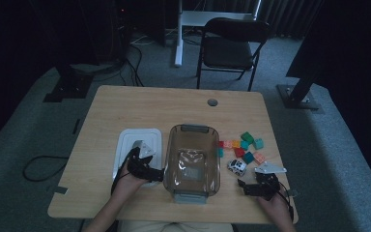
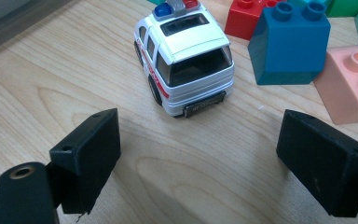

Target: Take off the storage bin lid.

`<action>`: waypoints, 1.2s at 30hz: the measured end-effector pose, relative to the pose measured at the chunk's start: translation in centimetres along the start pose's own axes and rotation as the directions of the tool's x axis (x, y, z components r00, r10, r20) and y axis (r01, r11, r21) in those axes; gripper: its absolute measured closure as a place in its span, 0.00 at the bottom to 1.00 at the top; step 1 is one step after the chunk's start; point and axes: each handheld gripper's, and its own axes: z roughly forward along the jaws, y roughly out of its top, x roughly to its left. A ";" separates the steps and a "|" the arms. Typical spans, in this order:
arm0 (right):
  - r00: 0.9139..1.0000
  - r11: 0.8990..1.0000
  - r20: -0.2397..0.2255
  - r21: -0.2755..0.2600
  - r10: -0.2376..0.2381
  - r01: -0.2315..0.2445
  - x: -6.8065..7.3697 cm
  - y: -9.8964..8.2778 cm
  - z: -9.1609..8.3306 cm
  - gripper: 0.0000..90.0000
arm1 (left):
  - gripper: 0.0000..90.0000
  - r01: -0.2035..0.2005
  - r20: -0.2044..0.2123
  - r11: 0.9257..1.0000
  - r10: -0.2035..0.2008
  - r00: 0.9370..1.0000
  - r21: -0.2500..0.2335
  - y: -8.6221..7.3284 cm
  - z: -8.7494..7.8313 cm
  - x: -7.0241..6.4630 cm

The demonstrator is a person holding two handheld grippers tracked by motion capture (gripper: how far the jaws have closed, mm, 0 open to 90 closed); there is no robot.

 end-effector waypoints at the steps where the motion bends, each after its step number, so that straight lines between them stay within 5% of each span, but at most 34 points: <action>1: 1.000 1.000 0.000 0.000 0.000 0.000 0.0 0.0 0.0 0.14 | 0.00 -0.002 0.004 1.000 0.002 1.000 0.003 0.0 0.0 -0.1; 11: 1.000 1.000 0.000 0.000 0.000 0.000 0.0 0.0 0.0 0.14 | 0.00 0.013 0.043 1.000 -0.012 0.999 -0.016 0.2 -0.1 -0.1; 16: 1.000 1.000 0.000 0.000 0.000 0.000 0.0 0.0 0.0 0.14 | 0.00 0.016 -0.044 1.000 -0.017 0.999 -0.025 0.6 -2.0 0.9; 21: 1.000 1.000 0.000 0.000 0.000 0.000 0.0 0.0 0.0 0.14 | 0.04 0.097 -0.148 0.995 -0.097 0.984 -0.006 0.4 -3.0 3.0; 24: 1.000 1.000 0.000 0.000 0.000 0.000 0.0 0.0 0.0 0.14 | 0.08 0.139 -0.165 0.990 -0.140 0.976 -0.016 -0.3 -3.3 4.2; 31: 1.000 1.000 0.000 0.000 0.000 0.000 0.0 0.0 0.0 0.14 | 0.36 0.195 -0.167 0.980 -0.199 0.966 -0.038 -1.4 -2.7 6.0; 36: 1.000 1.000 0.000 0.000 0.000 0.000 0.0 0.0 0.0 0.14 | 0.39 0.212 -0.180 0.977 -0.209 0.961 -0.005 -1.9 -1.8 6.2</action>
